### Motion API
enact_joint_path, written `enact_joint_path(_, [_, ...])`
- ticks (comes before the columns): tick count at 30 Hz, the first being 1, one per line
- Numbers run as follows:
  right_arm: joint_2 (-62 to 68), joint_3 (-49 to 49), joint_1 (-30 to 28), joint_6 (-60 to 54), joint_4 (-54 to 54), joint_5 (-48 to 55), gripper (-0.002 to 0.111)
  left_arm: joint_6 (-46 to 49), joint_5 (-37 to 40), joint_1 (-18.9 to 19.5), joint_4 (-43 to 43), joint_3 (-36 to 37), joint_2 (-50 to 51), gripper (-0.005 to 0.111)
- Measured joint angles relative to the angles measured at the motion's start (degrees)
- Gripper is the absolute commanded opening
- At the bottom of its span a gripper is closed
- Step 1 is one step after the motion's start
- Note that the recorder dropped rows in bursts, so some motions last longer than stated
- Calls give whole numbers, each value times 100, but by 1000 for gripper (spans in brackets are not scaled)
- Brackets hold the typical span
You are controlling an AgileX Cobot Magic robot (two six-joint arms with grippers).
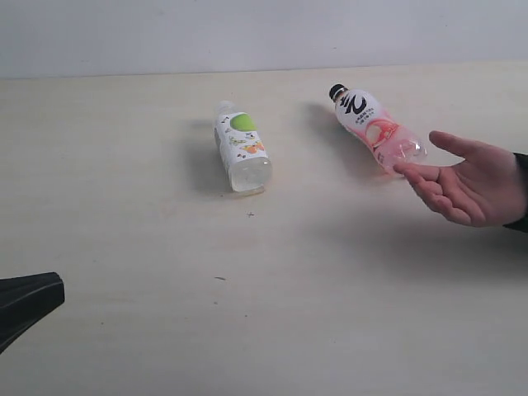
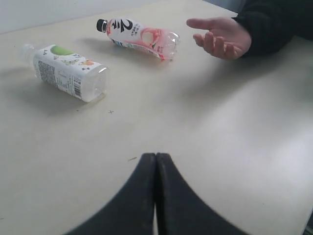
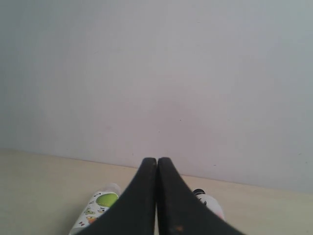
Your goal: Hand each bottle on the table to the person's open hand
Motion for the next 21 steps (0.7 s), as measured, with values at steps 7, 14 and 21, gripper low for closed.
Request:
enact_joint_path(7, [0, 0, 0, 13, 0, 8, 0, -819, -1843, 0, -231, -8, 0, 0])
enact_joint_path(14, [0, 0, 0, 13, 0, 8, 0, -653, -2940, 0, -310, -1202, 265, 0])
enact_joint_path(21, [-32, 0, 0, 13, 0, 8, 0, 1621, -2472, 33, -1921, -3600, 1928, 0])
